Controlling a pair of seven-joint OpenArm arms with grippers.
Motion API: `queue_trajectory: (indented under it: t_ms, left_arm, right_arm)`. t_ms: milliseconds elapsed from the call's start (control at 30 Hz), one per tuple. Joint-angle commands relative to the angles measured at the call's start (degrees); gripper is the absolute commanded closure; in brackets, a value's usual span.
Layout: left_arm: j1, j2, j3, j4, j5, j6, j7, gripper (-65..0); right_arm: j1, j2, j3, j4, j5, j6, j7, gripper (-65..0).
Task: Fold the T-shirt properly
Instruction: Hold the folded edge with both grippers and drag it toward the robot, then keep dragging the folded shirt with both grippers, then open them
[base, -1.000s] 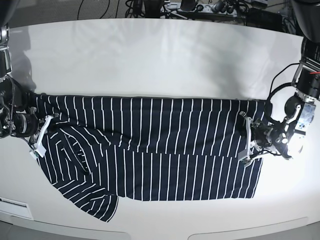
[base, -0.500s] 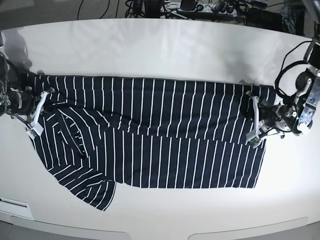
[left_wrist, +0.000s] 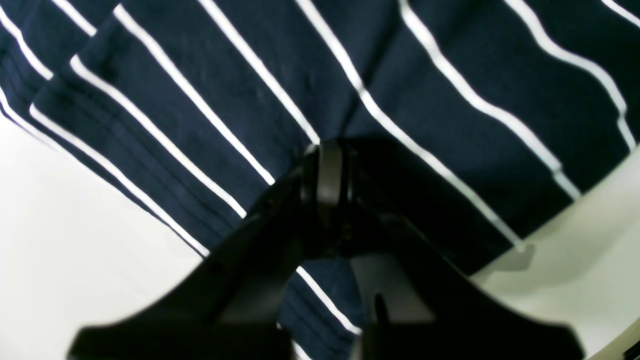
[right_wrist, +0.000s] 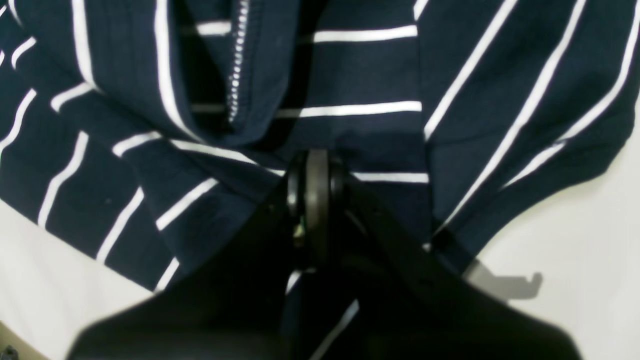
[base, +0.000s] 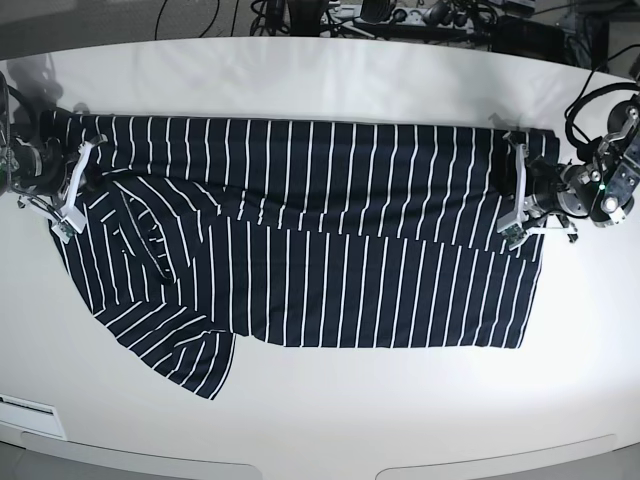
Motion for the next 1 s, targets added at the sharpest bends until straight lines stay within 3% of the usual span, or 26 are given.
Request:
queue_trajectory:
  t_ms: [0, 167, 367, 533, 767, 900, 967]
  left_arm:
    - [1.9, -0.7, 1.1, 0.2, -0.4, -1.3, 5.2, 0.0]
    - [3.4, -0.2, 1.1, 3.0, 1.3, -1.3, 4.7, 0.0]
    - [3.4, 1.1, 1.1, 5.5, 1.3, -1.3, 4.0, 0.0]
    - [3.4, 1.2, 1.1, 9.2, 1.3, -1.3, 3.0, 0.0]
    - [3.3, 1.2, 1.1, 12.0, 1.3, -1.3, 1.8, 0.0]
    - [3.4, 1.2, 1.1, 12.3, 1.3, -1.3, 1.9, 0.0]
    - [3.4, 1.1, 1.1, 12.3, 1.3, -1.3, 2.1, 0.0]
  right_arm:
    - [-2.0, 1.0, 0.6, -0.2, -2.4, -0.1, -5.3, 0.0]
    - [-7.3, 1.0, 5.4, 0.0, -2.8, 0.5, -5.3, 0.0]
    - [-9.9, 1.0, 10.2, 0.0, -8.1, -1.0, -4.2, 0.0]
    - [-9.9, 1.0, 10.7, 0.0, -9.4, -4.1, -4.2, 0.0]
    - [-10.1, 0.9, 10.7, -0.1, -16.0, -9.6, -4.3, 0.0]
    - [-12.0, 0.9, 10.7, 0.0, -16.1, -10.0, -4.3, 0.0]
    - [-13.7, 0.9, 10.7, 0.0, -14.7, -8.8, -4.3, 0.0]
